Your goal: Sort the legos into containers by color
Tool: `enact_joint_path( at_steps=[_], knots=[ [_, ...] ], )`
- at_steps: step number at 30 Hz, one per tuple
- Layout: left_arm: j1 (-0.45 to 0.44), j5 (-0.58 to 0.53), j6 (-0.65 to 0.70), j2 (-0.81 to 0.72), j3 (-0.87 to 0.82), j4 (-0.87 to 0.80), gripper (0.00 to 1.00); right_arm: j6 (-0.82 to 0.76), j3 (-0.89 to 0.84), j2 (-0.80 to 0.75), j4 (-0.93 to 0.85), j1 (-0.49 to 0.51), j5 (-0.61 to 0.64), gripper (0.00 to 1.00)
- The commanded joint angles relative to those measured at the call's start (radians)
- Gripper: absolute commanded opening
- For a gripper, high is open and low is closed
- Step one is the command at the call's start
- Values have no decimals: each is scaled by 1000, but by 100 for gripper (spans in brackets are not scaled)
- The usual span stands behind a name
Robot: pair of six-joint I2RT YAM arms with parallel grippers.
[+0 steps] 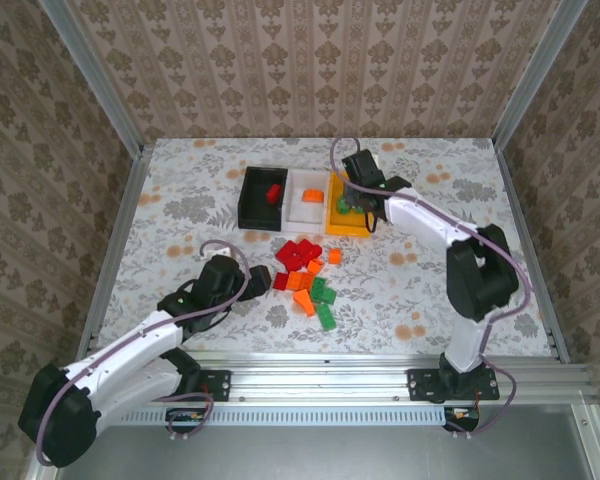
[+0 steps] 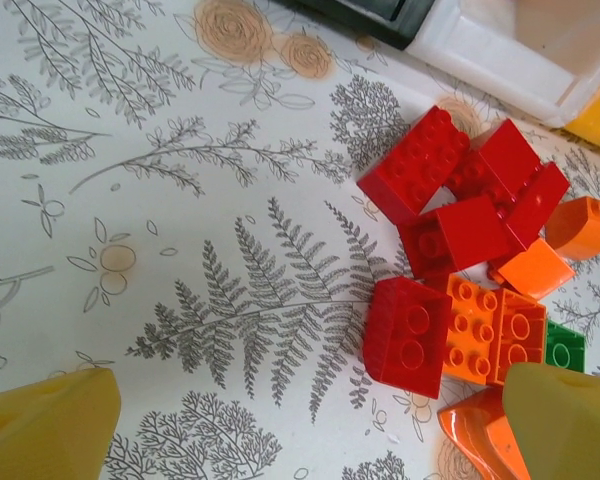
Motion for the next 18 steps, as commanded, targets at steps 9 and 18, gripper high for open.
enact_joint_path(
  at_steps=[9,18],
  knots=[
    [9,105,19,61,47,46,100,-53,240,174,-148,-48,-46,58],
    [1,88,184,365,250,-33,75,23,-103,-151,-19,11,-68,61]
  ],
)
